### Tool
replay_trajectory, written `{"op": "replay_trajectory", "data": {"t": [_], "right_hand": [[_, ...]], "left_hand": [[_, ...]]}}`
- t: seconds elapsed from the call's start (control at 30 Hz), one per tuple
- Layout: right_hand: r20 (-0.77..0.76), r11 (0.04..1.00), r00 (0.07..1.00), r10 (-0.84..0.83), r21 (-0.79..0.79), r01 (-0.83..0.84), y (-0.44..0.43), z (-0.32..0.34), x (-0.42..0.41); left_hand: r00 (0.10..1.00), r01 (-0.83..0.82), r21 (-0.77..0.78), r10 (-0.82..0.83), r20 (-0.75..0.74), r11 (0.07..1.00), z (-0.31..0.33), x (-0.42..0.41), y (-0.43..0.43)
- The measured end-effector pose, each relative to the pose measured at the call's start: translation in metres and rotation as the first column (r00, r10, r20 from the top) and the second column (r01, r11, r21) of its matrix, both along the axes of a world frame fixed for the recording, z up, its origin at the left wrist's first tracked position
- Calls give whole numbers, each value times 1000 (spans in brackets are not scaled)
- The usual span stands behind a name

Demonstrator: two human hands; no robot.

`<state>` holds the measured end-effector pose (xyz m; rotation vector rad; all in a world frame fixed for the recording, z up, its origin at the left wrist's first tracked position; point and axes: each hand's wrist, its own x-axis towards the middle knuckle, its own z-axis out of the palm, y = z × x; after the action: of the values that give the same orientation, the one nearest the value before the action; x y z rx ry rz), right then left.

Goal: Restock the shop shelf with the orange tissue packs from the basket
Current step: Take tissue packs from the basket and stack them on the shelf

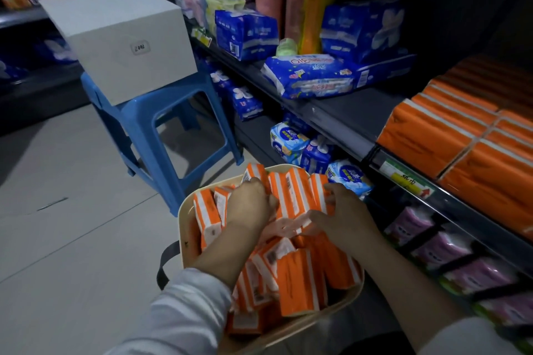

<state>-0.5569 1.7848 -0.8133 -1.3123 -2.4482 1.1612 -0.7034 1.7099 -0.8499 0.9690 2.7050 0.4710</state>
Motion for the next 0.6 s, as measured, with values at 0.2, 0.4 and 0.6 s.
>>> {"op": "replay_trajectory", "data": {"t": [0.2, 0.4, 0.6], "right_hand": [[-145, 965, 979, -141, -241, 103, -3, 5, -5], [-338, 726, 901, -270, -686, -40, -8, 7, -5], [-363, 615, 801, -476, -788, 9, -5, 11, -2]], "left_hand": [[994, 111, 410, -98, -52, 905, 54, 14, -54], [802, -330, 687, -192, 566, 648, 69, 29, -64], [590, -345, 582, -312, 745, 736, 36, 37, -55]]}}
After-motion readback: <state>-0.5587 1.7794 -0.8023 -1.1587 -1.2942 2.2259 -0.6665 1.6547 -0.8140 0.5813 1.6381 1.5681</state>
